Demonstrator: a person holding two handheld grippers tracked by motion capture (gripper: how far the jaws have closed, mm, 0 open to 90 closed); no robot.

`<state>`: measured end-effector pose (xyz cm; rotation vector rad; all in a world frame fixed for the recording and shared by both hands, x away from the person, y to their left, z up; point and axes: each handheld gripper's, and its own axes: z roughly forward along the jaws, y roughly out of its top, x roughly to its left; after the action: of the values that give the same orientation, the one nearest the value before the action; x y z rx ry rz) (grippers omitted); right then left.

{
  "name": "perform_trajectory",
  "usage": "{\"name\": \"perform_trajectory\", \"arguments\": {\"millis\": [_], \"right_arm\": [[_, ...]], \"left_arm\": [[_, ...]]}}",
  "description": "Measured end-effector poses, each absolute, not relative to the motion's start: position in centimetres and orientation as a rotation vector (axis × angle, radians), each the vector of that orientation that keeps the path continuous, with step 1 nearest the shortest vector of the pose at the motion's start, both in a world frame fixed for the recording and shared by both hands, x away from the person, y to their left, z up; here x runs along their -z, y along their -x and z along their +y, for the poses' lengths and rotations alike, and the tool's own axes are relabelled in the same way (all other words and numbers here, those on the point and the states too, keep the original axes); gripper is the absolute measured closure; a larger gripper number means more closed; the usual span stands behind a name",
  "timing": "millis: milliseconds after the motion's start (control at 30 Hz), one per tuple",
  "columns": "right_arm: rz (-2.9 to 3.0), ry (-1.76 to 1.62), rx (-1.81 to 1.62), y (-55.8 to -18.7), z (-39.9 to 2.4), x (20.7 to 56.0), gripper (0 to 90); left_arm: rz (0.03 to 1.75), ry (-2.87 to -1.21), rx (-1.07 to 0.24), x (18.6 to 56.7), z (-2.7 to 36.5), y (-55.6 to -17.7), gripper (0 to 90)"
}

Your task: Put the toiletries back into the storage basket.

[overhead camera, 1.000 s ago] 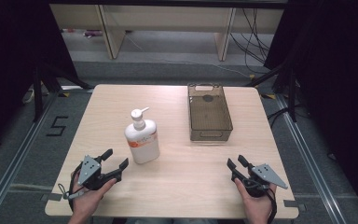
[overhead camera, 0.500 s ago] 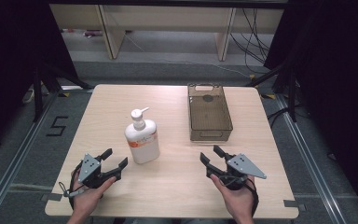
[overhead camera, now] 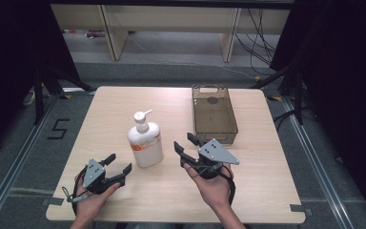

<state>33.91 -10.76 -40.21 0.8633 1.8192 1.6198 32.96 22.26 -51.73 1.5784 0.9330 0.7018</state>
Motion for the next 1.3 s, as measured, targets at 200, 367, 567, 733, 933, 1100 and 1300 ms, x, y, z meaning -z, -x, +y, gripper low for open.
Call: {"name": "perform_trajectory", "arguments": {"millis": [200,367,567,733,933,1100,1300], "right_arm": [[1.829,-0.85,-1.632,-35.0,-9.1,39.1,47.8],[1.836,-0.844,-1.635,-35.6,-7.9,38.9,47.8],[1.873,-0.827,-1.628,-36.4,-6.5,38.5,47.0],[1.904,-0.807,-1.617,-37.2,-4.9,38.3,46.5],[1.908,-0.803,-1.632,-37.5,-3.3,38.4,46.5],[1.899,-0.806,-1.63,-37.8,-2.5,38.2,46.3],[1.901,-0.828,-1.617,-38.2,-1.5,38.2,46.3]], "left_arm": [[0.95,-1.594,-0.696,52.0,22.2,-32.8,24.8],[0.94,-1.587,-0.685,52.3,22.2,-33.1,24.8],[0.947,-1.599,-0.687,52.3,22.2,-33.0,24.6],[0.936,-1.604,-0.688,52.3,22.2,-33.0,24.5],[0.933,-1.618,-0.691,52.2,22.1,-33.0,24.4],[0.935,-1.617,-0.69,52.2,22.2,-33.0,24.3],[0.935,-1.616,-0.691,52.2,22.1,-33.0,24.3]]}}
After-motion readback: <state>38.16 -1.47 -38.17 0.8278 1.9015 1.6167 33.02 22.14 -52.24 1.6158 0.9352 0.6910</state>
